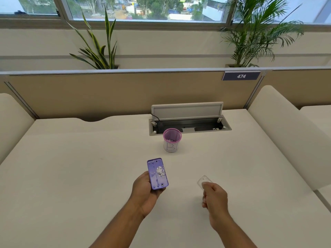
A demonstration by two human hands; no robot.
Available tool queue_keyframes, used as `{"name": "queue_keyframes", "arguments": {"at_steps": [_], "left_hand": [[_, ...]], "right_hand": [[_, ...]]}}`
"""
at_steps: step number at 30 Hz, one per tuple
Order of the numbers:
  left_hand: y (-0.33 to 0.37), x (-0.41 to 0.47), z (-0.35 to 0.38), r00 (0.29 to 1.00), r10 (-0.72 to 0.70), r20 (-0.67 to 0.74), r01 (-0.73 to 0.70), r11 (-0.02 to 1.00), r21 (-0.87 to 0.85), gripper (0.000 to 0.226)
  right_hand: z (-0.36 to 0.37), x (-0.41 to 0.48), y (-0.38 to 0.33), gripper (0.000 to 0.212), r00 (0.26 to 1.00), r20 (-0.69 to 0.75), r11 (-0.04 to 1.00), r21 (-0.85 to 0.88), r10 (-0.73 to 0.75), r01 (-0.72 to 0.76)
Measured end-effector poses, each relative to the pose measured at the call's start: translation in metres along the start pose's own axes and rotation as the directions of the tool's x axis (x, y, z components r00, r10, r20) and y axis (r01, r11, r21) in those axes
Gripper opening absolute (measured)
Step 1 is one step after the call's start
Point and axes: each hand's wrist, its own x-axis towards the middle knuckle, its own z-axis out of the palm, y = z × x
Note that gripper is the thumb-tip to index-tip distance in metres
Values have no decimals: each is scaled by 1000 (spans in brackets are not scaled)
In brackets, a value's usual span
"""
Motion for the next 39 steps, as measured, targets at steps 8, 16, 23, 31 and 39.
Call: {"name": "queue_keyframes", "arguments": {"at_steps": [8, 16, 23, 31, 39], "left_hand": [[56, 50, 33, 997, 70, -11, -70, 995, 68, 28], [110, 121, 77, 982, 189, 5, -188, 969, 161, 25], [126, 173, 100, 971, 237, 17, -231, 922, 310, 20], [124, 218, 112, 959, 283, -8, -253, 870, 423, 20], [113, 233, 114, 933, 340, 115, -349, 783, 515, 13]], "right_hand": [[47, 4, -56, 12, 974, 208, 995, -7, -92, 96], [80, 41, -114, 17, 946, 277, 981, -53, -166, 188], [104, 78, -148, 31, 928, 340, 975, -103, -150, 196], [134, 120, -159, 46, 903, 427, 976, -168, -58, 142], [158, 138, -162, 56, 879, 475, 967, -201, -42, 155]]}}
